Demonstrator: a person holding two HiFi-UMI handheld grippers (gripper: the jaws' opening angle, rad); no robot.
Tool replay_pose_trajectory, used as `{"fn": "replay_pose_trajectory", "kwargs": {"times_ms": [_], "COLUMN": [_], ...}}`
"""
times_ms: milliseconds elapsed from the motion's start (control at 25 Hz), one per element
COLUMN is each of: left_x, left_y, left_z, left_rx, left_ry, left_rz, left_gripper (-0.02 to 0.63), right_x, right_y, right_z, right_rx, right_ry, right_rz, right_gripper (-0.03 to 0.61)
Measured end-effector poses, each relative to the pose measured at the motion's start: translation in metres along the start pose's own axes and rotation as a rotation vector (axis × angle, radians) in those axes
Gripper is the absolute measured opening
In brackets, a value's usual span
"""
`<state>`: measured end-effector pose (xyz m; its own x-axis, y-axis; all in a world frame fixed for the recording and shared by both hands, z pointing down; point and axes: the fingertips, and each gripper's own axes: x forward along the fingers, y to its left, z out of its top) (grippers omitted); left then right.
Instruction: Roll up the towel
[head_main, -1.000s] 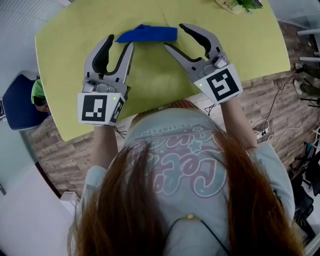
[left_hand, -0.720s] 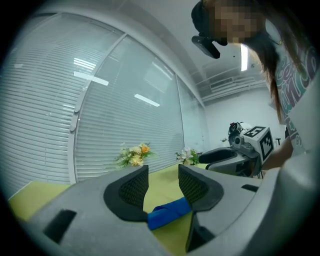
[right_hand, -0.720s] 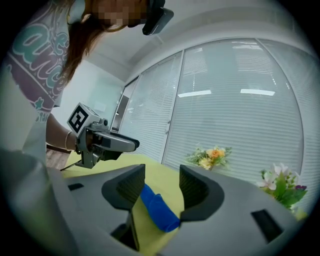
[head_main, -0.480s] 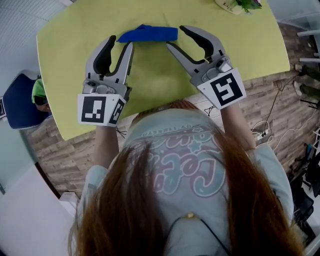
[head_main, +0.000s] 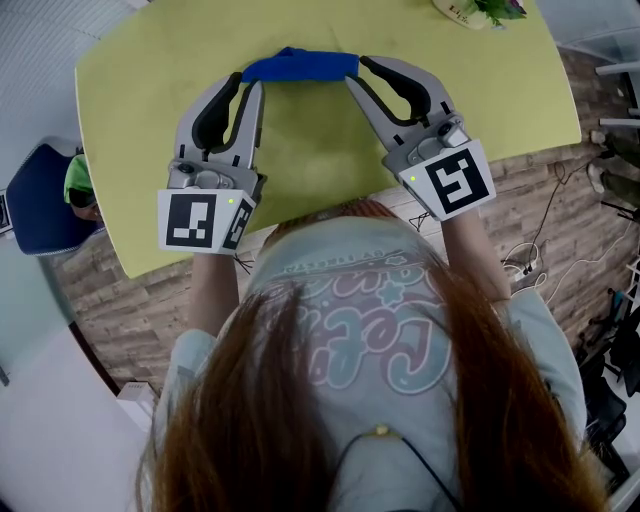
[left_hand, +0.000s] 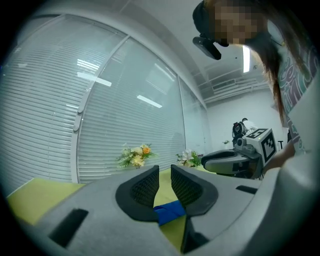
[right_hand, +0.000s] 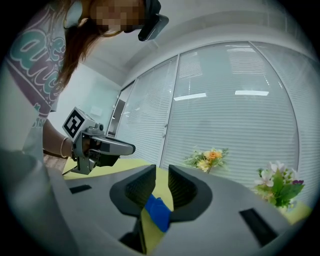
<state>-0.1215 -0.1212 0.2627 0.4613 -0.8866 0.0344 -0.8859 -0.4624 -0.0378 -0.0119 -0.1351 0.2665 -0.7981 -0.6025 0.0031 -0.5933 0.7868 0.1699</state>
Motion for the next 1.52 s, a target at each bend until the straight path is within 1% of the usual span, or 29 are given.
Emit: {"fn": "replay_pose_trajectory", "kwargs": {"times_ms": [160,400,520,720,880,1120,1320,1520], "left_x": [0.000,0.000,-0.001,-0.002,-0.004,-0.004,-0.003,-0.004], "left_y": [-0.006,-0.011,-0.012,-0.008,-0.006,-0.004,-0.004,-0.006], "left_z": [0.004,0.003,0.004,0.004,0.006,0.010,0.011,0.013], "left_rx": [0.016,0.051,0.067,0.042,0.043,0.046,0.054,0.062], "left_ry": [-0.014,-0.008,-0.011,-0.017,-0.026,-0.044,-0.045,-0.046], "left_rz": [-0.001,0.000,0.003,0.014,0.016,0.029,0.026,0.026], "left_gripper": [0.049,0.031,0.023,0.018,0.018,0.018,0.018,0.018], "right_x": [0.000,-0.001,-0.001,0.000,0.000,0.001,0.002,0.002], "right_y": [0.000,0.001,0.002,0.000,-0.002,-0.004,-0.003,-0.003], "right_z": [0.001,0.003,0.004,0.001,-0.002,0.004,0.006,0.004], "right_rx": [0.010,0.015,0.010,0.000,-0.009,0.018,-0.005,0.005], "right_ry": [-0.007,-0.015,-0.018,0.006,0.016,0.006,0.004,0.015], "right_rz": [0.000,0.000,0.000,0.007,-0.004,-0.011,-0.005,-0.011], "right_gripper": [0.034,0.006,0.006,0.006,0.005,0.005,0.005,0.005]}}
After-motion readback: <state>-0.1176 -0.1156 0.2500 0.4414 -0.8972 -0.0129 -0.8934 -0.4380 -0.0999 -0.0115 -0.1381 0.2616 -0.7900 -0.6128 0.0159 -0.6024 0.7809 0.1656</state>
